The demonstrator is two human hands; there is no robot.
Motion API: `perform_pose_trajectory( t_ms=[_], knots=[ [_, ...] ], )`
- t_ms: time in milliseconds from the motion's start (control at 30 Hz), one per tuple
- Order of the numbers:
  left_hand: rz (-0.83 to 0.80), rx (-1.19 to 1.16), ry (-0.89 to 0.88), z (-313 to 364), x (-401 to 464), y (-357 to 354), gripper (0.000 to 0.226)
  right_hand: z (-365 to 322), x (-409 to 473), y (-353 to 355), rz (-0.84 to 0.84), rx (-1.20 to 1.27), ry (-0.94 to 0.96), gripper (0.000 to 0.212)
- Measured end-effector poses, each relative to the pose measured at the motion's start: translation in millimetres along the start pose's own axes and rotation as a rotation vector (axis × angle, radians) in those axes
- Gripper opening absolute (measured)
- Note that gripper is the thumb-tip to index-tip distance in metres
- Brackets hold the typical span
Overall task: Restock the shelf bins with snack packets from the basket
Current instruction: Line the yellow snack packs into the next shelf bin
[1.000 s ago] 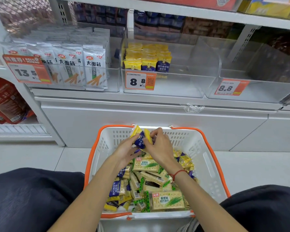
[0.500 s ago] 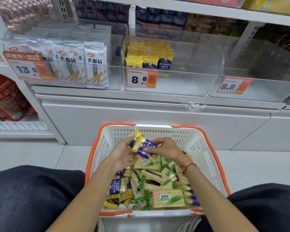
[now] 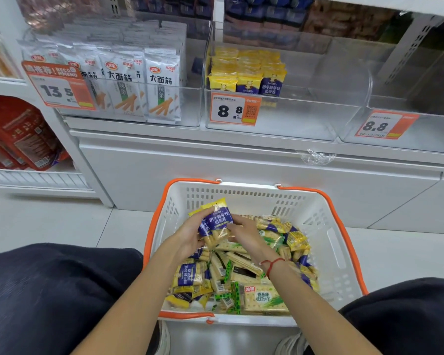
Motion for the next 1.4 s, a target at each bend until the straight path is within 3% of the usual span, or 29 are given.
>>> perform_pose_trajectory(
  t_ms=[133, 233, 300, 433, 467, 533, 567, 633, 767, 933, 1067, 1233, 1300, 1400],
  knots=[
    [0.112, 0.079, -0.028, -6.3, 3.8, 26.8, 0.048, -2.4, 5.6, -27.5, -0.135, -0.057, 0.044, 0.034],
    [0.220, 0.064, -0.009, -25.7, 31.6, 54.2, 0.104, 0.1, 11.7, -42.7, -0.179, -0.048, 0.030, 0.036],
    [0.257, 0.031, -0.024, -38.5, 52.7, 67.2, 0.114, 4.3, 18.8, -48.1, -0.111, -0.009, 0.048, 0.031],
    [0.353, -0.020, -0.017, -25.8, 35.3, 68.3, 0.099, 30.8, 30.7, -42.4, 0.264, -0.186, 0.086, 0.023],
    [0.367, -0.035, -0.029, -21.6, 31.5, 68.0, 0.093, 39.7, 34.4, -46.2, 0.226, -0.333, 0.117, 0.022],
    [0.373, -0.094, -0.048, -15.1, 23.2, 66.9, 0.075, 62.6, 41.8, -69.6, -0.092, -0.682, 0.184, 0.026],
    [0.376, -0.104, -0.059, -13.0, 20.3, 67.5, 0.060, 74.8, 41.6, -82.4, -0.268, -0.873, 0.225, 0.030],
    [0.357, -0.110, -0.066, -10.9, 15.5, 65.7, 0.026, 95.6, 38.3, -99.0, -0.454, -1.205, 0.338, 0.042],
    [0.325, -0.168, -0.044, -11.8, 9.6, 63.4, 0.013, 114.5, 30.0, -109.0, -0.448, -1.407, 0.476, 0.056],
    [0.275, -0.286, -0.013, -20.0, 13.0, 59.1, 0.014, 130.3, 19.0, -116.2, -0.415, -1.602, 0.515, 0.047],
    [0.255, -0.293, -0.020, -12.7, 10.1, 52.0, 0.014, 128.0, 21.3, -122.5, -0.390, -1.446, 0.393, 0.043],
    [0.283, -0.315, -0.036, -5.9, 8.0, 49.5, 0.016, 108.9, 33.5, -107.5, -0.475, -0.836, 0.031, 0.026],
    [0.288, -0.336, -0.056, -2.7, 7.1, 48.0, 0.018, 94.0, 39.1, -87.5, -0.395, -0.689, -0.068, 0.032],
    [0.308, -0.366, -0.093, 2.5, 4.0, 44.8, 0.018, 70.8, 45.2, -42.4, -0.110, -0.375, -0.189, 0.042]
  ],
)
Point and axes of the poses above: each hand's wrist, its own x-axis towards the middle knuckle, its own y-axis out of the back of the hand, z = x × y, the point moved 6 cm from there along x, towards the middle knuckle, and after that the axes turned 3 degrees about z, right-handed, at the moved point
